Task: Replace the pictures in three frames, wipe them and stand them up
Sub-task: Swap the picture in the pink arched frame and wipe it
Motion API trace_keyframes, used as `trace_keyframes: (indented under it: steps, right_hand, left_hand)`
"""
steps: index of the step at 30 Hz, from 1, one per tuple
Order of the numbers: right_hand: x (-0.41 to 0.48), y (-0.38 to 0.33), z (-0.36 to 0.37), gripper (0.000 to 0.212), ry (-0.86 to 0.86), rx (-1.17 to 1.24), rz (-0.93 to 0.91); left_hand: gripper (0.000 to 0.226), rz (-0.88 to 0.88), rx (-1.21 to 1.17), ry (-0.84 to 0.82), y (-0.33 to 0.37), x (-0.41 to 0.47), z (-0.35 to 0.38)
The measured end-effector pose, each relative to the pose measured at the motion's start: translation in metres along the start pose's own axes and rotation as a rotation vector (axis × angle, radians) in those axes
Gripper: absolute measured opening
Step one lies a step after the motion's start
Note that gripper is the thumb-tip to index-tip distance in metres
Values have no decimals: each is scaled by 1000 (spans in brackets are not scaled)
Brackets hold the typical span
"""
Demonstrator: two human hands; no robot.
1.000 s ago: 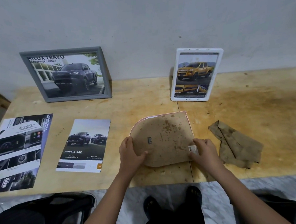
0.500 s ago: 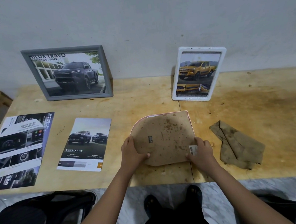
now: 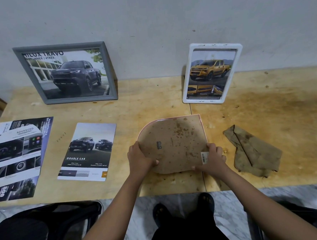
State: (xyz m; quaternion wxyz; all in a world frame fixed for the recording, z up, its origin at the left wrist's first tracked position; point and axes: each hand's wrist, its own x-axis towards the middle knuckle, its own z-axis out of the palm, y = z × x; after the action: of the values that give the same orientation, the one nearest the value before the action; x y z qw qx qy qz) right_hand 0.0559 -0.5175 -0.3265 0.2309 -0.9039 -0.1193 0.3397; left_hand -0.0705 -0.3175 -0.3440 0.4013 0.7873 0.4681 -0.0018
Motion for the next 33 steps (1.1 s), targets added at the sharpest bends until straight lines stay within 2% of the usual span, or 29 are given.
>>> trace_keyframes:
  steps: [7, 12, 14, 16, 18, 20, 23, 27, 33]
  right_hand:
    - [5, -7, 2, 87, -1, 4, 91]
    - [6, -16, -5, 81, -58, -111, 98]
    - [7, -22, -11, 83, -54, -324, 20]
    - [15, -29, -17, 82, 35, -554, -158]
    - [28, -38, -19, 77, 100, -678, -364]
    - [41, -50, -18, 87, 14, -706, -423]
    - [53, -64, -15, 99, -242, -684, -279]
    - [60, -62, -12, 117, -289, -671, -246]
    - [64, -45, -18, 115, -353, -528, -298]
  left_hand:
    - [93, -68, 5, 20, 6, 8, -2]
    - [94, -87, 205, -46, 15, 12, -5]
    - [98, 5, 352, -58, 19, 16, -8]
    - [110, 204, 500, -101, 26, 24, -8]
    - [121, 341, 652, -275, 37, 30, -5]
    - [118, 377, 791, -434, 47, 36, -3]
    - [114, 339, 844, -567, 53, 43, -1]
    - [111, 307, 827, -610, 52, 46, 3]
    - [112, 306, 805, -690, 48, 50, -1]
